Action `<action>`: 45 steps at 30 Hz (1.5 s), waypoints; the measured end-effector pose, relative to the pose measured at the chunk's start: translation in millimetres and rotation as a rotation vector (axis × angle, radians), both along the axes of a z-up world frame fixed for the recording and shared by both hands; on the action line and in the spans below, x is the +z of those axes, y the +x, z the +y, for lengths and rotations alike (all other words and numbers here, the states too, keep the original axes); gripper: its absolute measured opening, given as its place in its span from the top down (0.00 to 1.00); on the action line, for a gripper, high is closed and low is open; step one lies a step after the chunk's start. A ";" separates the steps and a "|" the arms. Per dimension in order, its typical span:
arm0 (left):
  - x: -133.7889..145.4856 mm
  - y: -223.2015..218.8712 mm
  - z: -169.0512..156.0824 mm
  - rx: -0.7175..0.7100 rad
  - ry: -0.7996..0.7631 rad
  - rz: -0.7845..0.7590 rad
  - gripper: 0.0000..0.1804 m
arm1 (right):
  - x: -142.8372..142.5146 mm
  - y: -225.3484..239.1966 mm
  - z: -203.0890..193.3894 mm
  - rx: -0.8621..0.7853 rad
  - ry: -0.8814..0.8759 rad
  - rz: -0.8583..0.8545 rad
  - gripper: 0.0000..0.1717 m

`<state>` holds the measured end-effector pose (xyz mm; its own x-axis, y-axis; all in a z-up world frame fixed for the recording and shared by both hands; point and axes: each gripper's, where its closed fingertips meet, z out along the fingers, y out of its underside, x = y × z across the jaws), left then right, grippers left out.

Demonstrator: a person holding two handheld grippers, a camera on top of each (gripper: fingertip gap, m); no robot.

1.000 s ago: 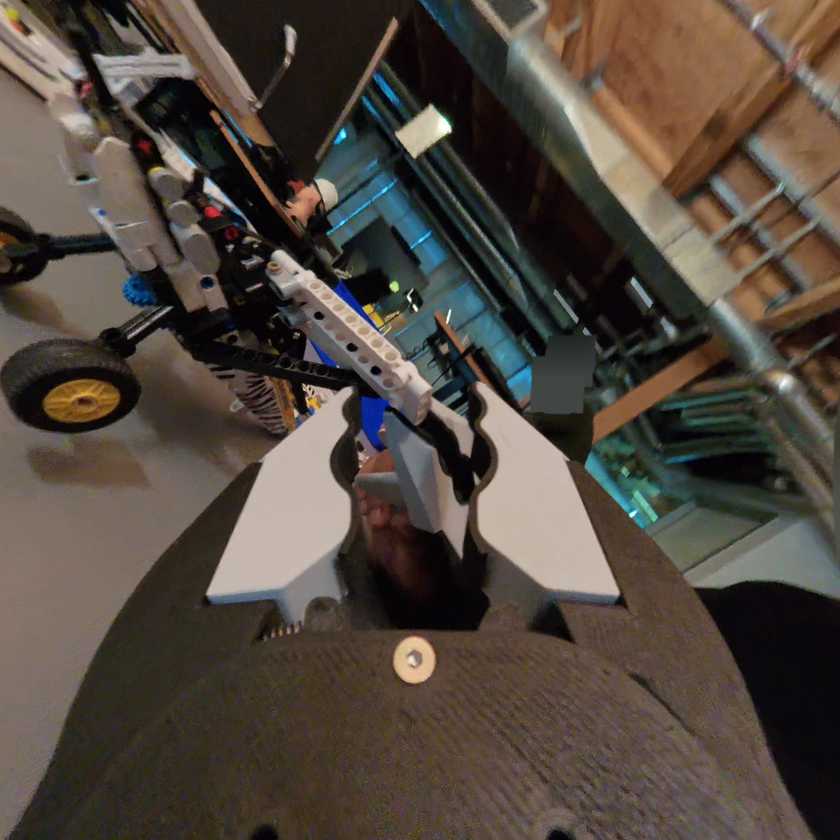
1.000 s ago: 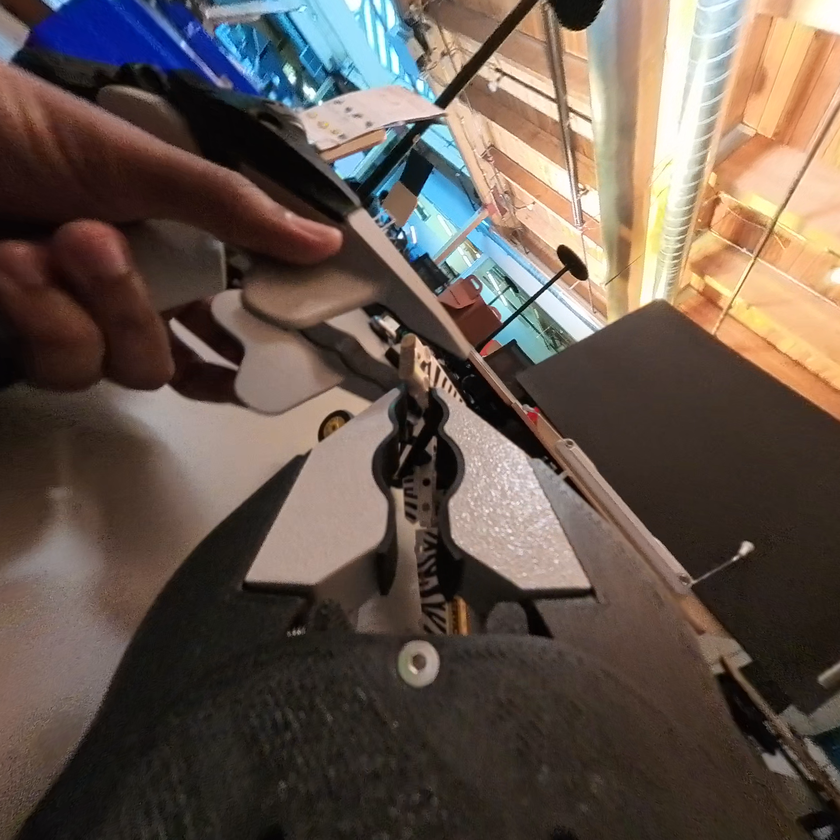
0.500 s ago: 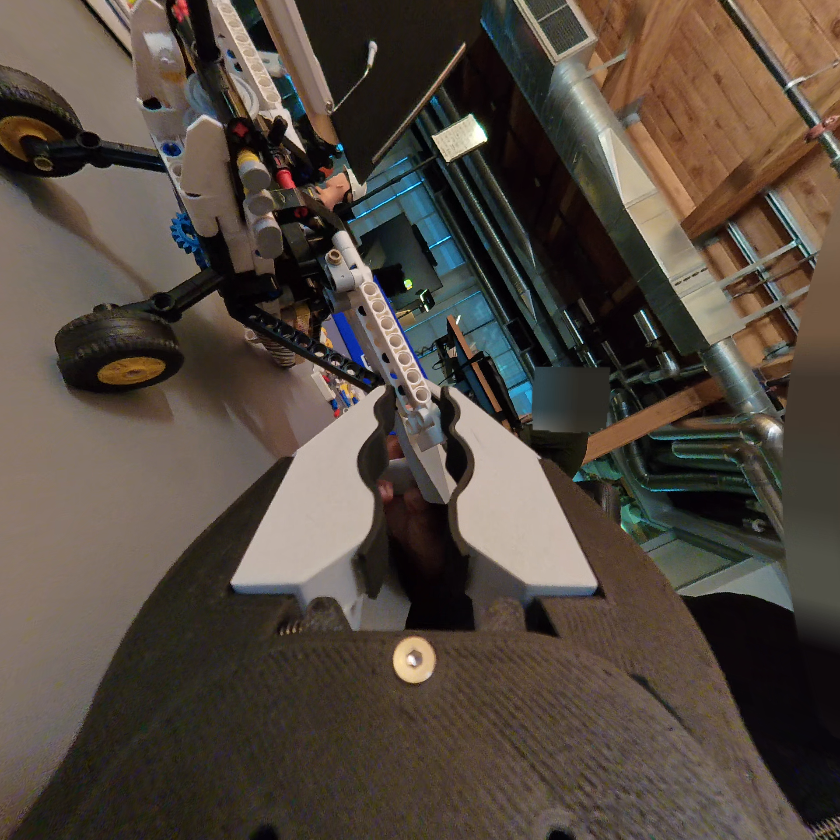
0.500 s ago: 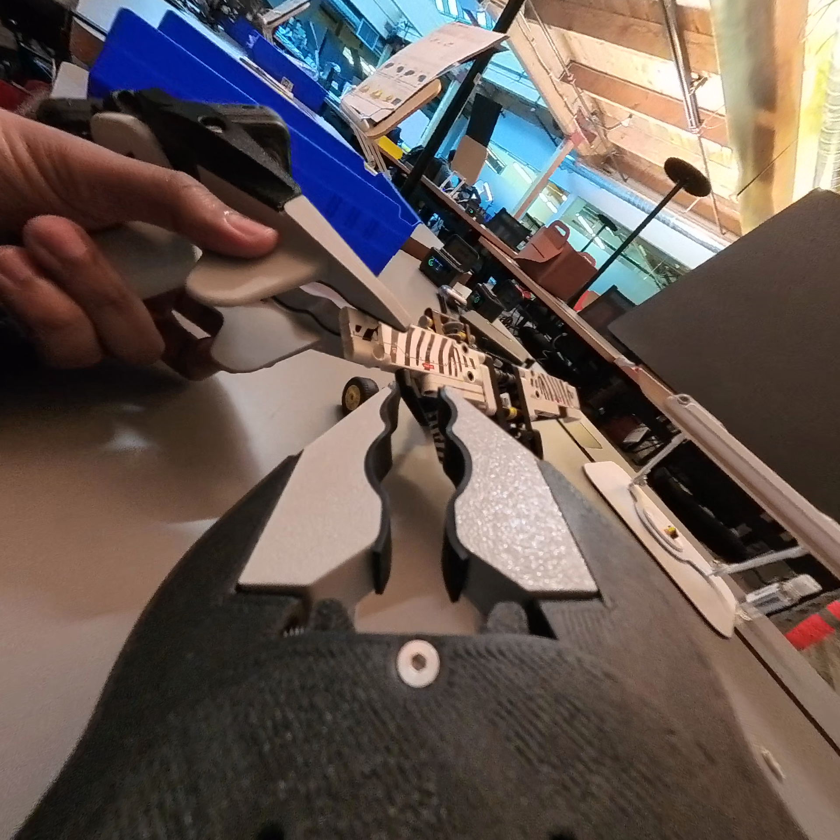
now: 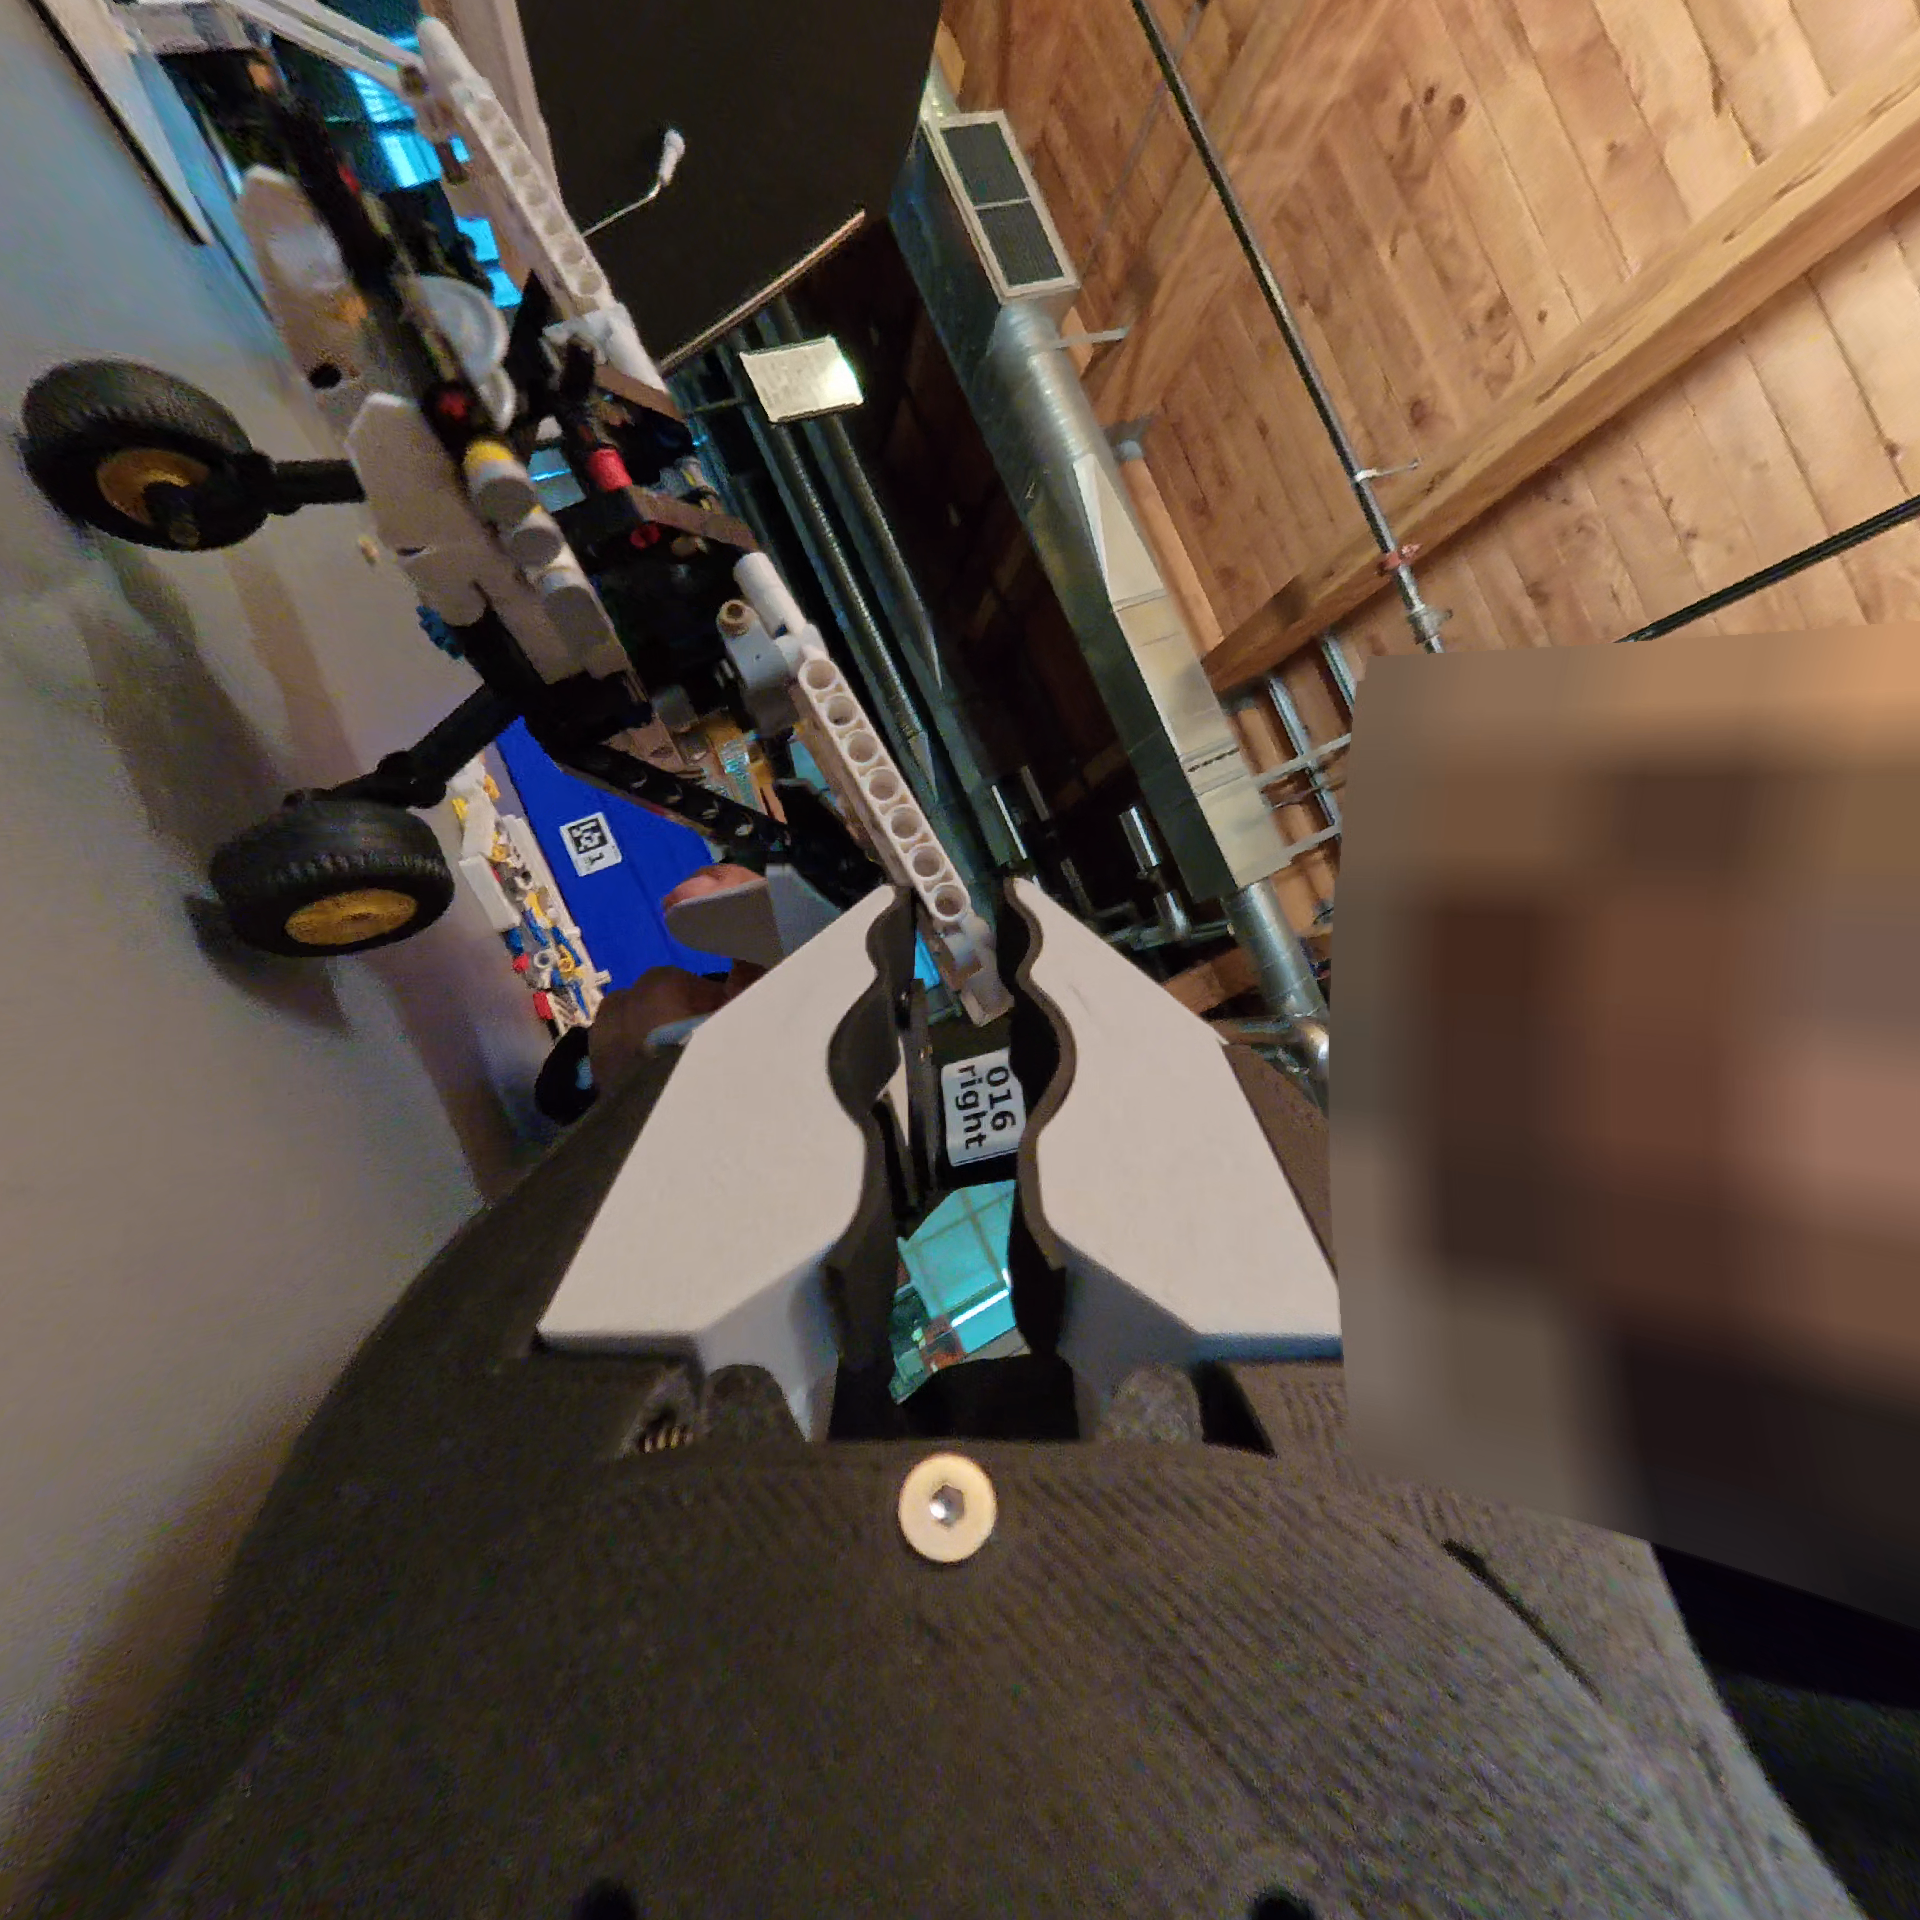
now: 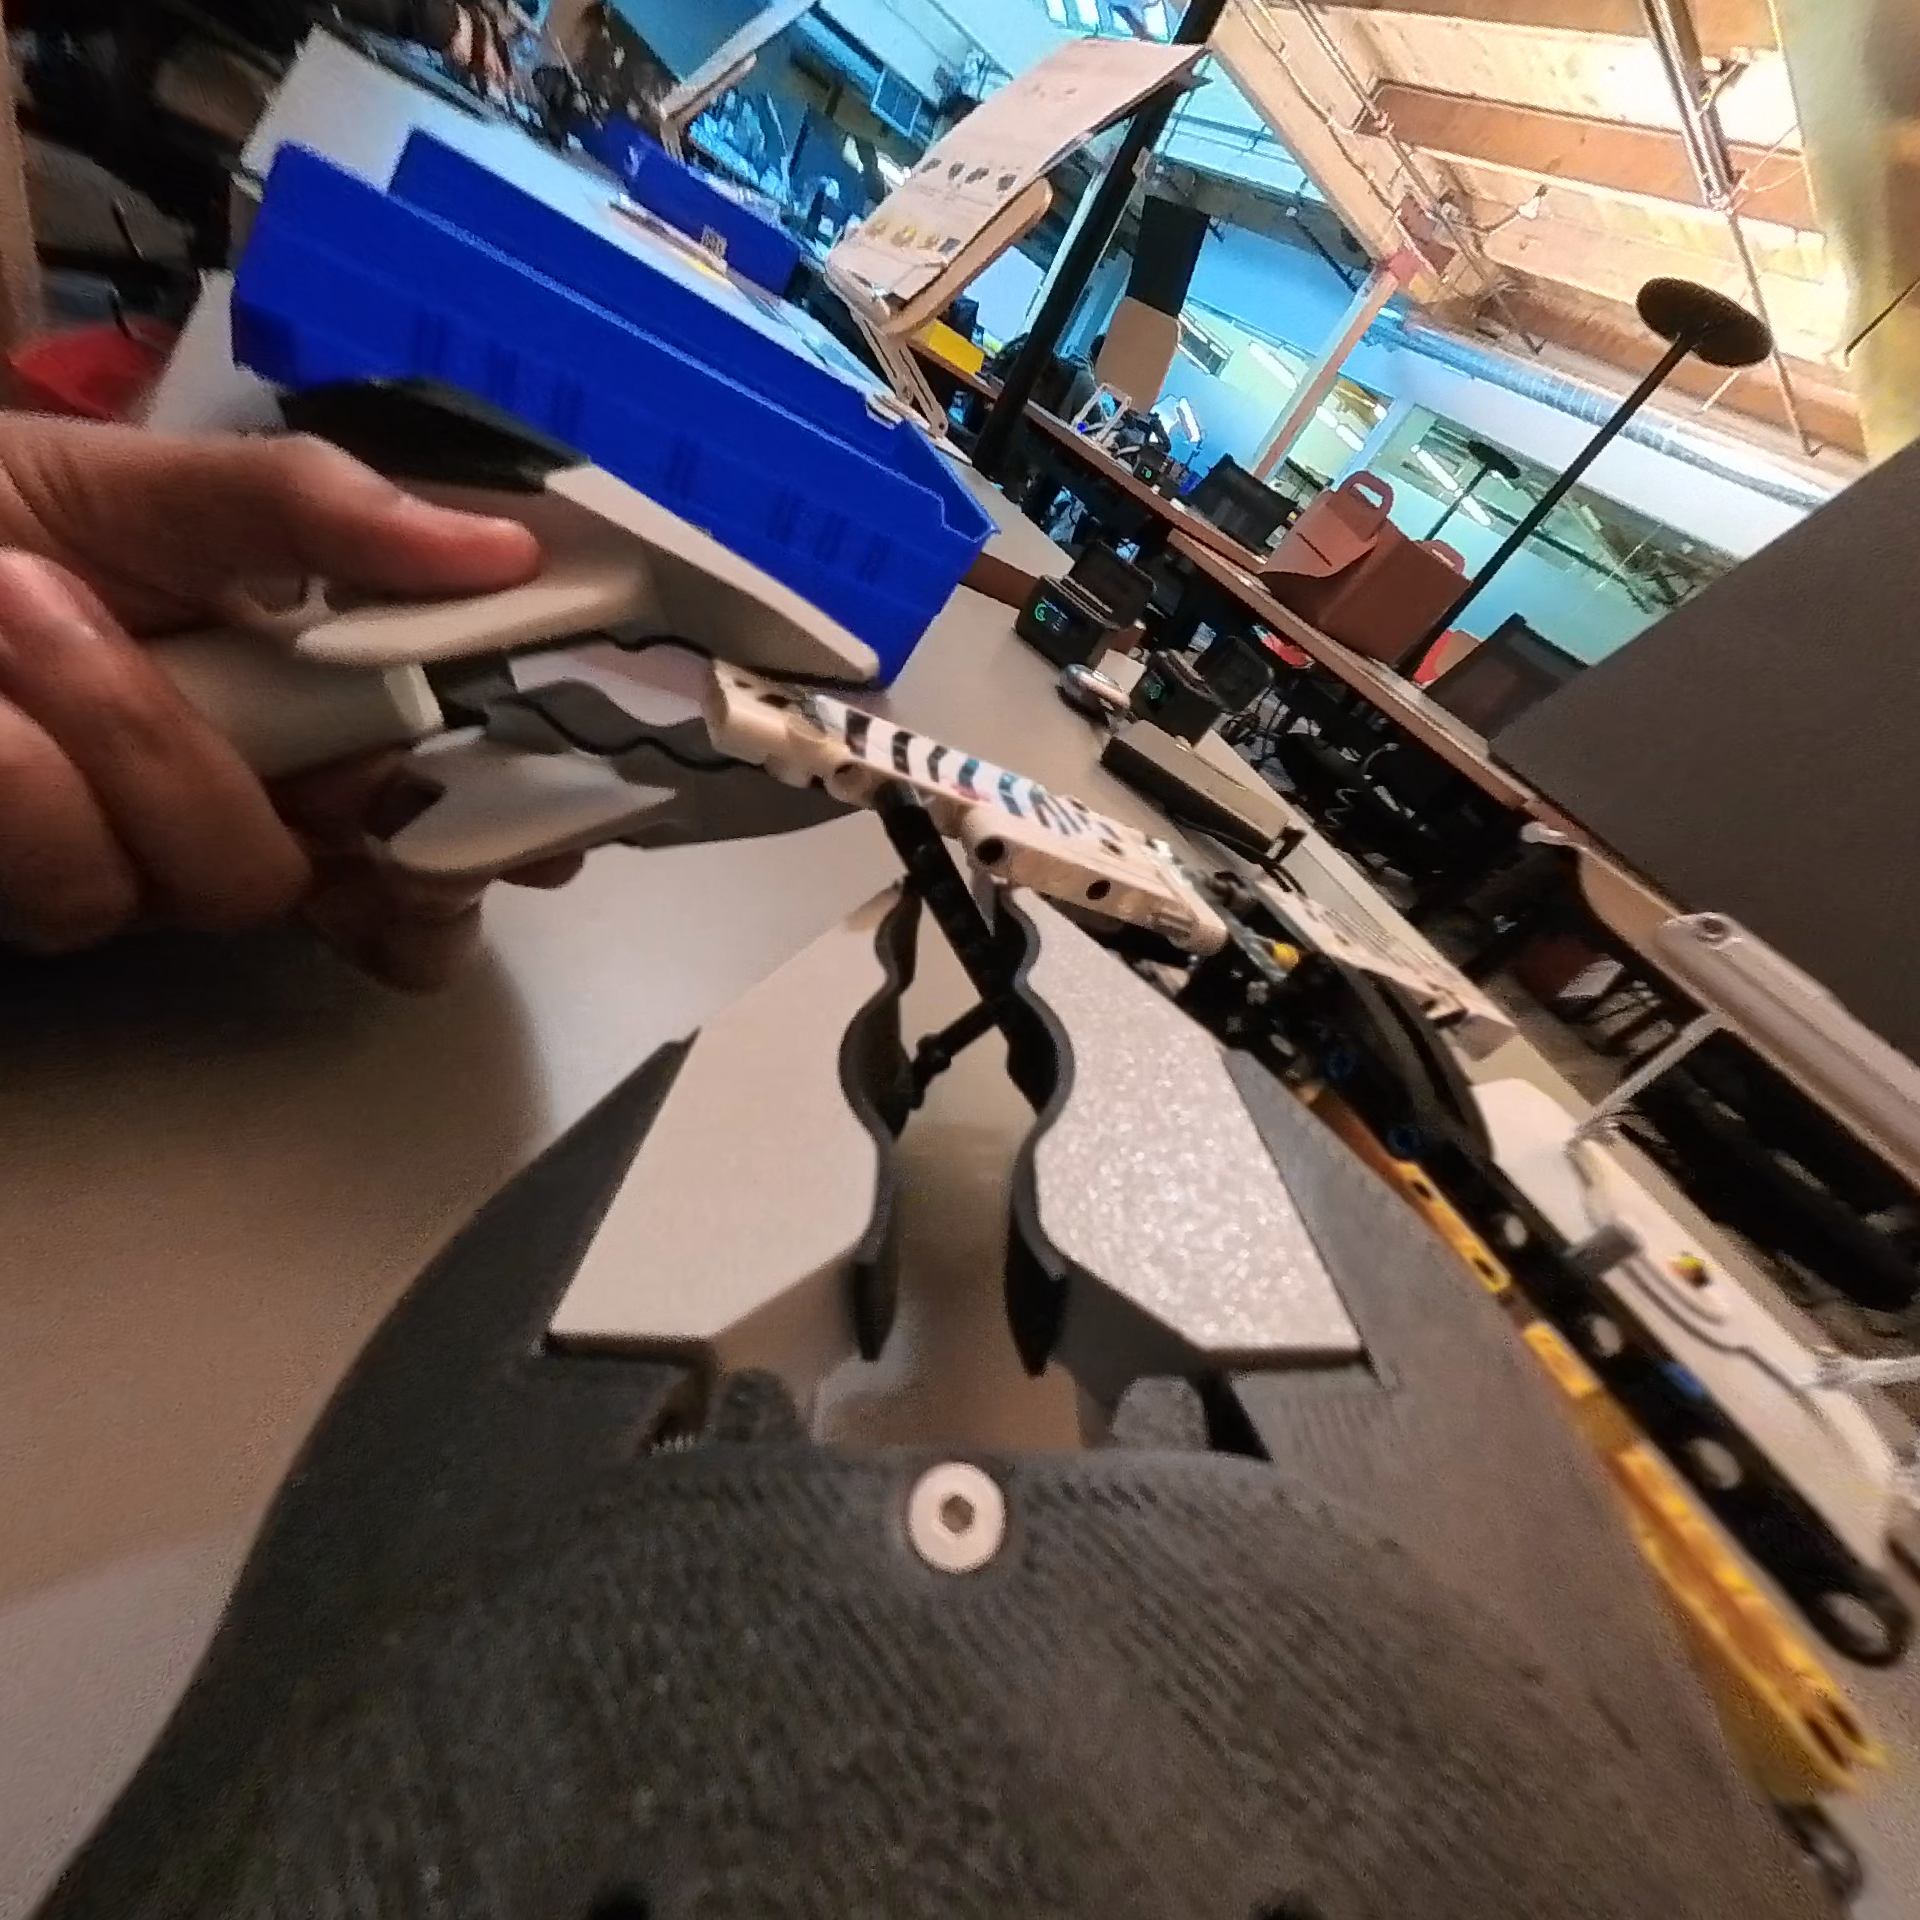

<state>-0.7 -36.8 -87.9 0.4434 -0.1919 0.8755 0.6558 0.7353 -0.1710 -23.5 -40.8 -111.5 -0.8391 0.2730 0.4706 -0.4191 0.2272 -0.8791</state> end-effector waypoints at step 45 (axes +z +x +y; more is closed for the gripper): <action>-17.5 -2.7 43.0 -0.219 -0.394 -0.033 0.96 | -7.9 11.7 43.1 0.088 0.242 0.341 0.97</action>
